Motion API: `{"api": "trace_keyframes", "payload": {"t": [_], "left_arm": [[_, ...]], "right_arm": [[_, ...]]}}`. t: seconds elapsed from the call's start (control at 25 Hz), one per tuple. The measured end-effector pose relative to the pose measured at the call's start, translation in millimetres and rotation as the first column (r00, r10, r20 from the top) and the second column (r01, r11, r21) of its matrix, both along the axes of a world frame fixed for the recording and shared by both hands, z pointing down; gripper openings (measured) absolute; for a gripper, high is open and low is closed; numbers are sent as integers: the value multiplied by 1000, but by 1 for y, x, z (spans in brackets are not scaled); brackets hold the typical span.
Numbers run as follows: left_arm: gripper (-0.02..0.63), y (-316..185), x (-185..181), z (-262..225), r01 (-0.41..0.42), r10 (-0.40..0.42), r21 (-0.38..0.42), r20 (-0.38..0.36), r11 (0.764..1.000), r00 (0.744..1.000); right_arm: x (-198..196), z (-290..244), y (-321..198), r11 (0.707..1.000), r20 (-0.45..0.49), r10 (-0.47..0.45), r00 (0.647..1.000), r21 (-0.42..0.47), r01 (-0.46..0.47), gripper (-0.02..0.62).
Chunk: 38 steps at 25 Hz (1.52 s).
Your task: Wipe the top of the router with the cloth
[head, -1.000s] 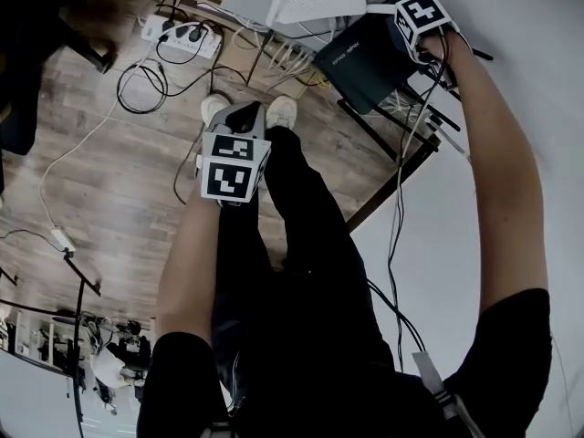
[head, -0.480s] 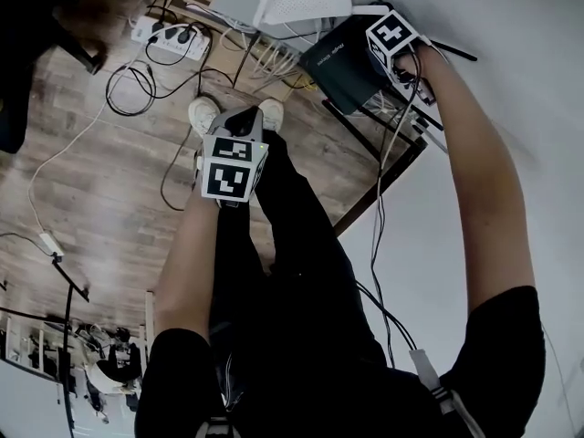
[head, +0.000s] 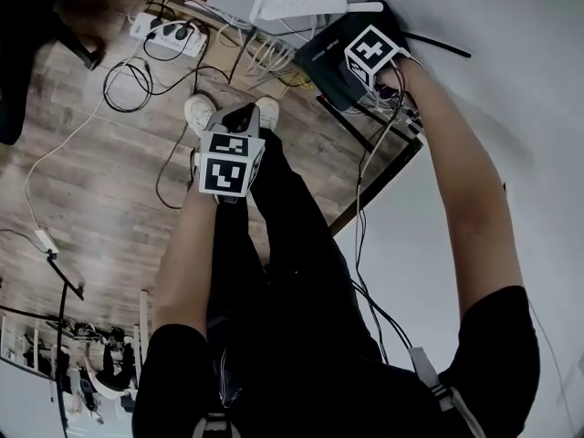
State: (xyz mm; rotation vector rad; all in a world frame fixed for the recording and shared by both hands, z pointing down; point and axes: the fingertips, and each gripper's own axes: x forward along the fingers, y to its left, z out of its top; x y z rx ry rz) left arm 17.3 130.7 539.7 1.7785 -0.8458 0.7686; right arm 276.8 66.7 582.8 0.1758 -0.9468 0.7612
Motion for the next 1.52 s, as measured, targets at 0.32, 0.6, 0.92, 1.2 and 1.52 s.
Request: {"api": "trace_keyframes", "payload": {"t": [0.32,0.6,0.92,1.2,1.52], "left_arm": [[12,1,3,-11,1,-1,9,10,1000,1000],[12,-14,18,-27,15,-15,45,15,999,1000],[12,-44,8,-109,71,-88,208,74,975,993],[11,-83,-19,-257,222,-257,325,69,919,964],[12,-110,-27,-463,203,-290,574,62,794,955]], "right_arm": [[-46,-10,47,995,125,-27,992,-97,39,44],[-50,-19,33,989,192,137,972,26,-144,44],[-72,-110,-18,835,440,235,867,365,-412,44],[-135,-291,-48,365,813,64,579,521,-772,44],[-146,-537,-57,-73,844,-308,439,439,-895,44]]}}
